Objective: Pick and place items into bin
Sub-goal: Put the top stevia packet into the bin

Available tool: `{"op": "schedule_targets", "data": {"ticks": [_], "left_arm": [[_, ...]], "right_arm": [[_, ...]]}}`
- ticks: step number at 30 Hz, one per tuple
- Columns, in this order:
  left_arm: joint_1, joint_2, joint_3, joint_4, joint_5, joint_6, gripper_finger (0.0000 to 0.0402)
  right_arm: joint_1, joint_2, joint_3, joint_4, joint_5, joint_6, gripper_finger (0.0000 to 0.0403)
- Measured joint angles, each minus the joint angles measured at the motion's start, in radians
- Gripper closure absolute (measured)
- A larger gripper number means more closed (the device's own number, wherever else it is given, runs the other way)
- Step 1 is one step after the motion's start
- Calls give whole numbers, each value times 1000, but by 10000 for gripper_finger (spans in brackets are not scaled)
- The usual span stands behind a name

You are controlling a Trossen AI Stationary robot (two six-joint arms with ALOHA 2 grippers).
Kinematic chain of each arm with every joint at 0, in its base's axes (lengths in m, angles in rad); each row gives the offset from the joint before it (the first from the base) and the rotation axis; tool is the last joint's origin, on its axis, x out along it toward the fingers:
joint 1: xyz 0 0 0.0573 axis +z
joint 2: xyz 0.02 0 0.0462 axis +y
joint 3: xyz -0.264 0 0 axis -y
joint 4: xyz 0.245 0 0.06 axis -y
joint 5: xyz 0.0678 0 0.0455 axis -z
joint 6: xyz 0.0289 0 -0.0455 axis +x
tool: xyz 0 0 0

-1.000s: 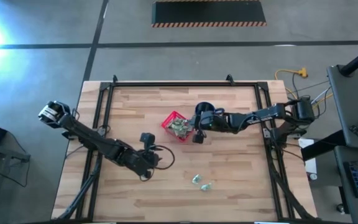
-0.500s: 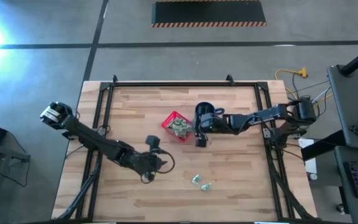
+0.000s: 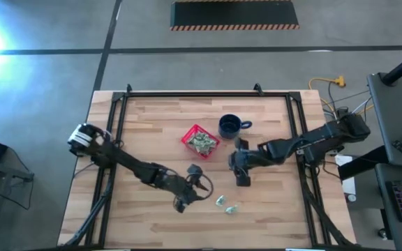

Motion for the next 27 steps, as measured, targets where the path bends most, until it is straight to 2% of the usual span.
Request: {"op": "schedule_targets", "data": {"ticks": [9, 13, 20, 27], "left_arm": [[65, 165, 144, -12, 211, 17, 237], [75, 215, 200, -12, 267, 27, 237], [77, 289, 261, -15, 339, 52, 237], [101, 332, 281, -16, 339, 55, 237]], "right_arm": [[170, -23, 0, -43, 0, 188, 289], [219, -23, 0, -56, 1, 266, 289], [292, -23, -6, -78, 4, 399, 297], [332, -23, -10, -72, 16, 458, 306]]}}
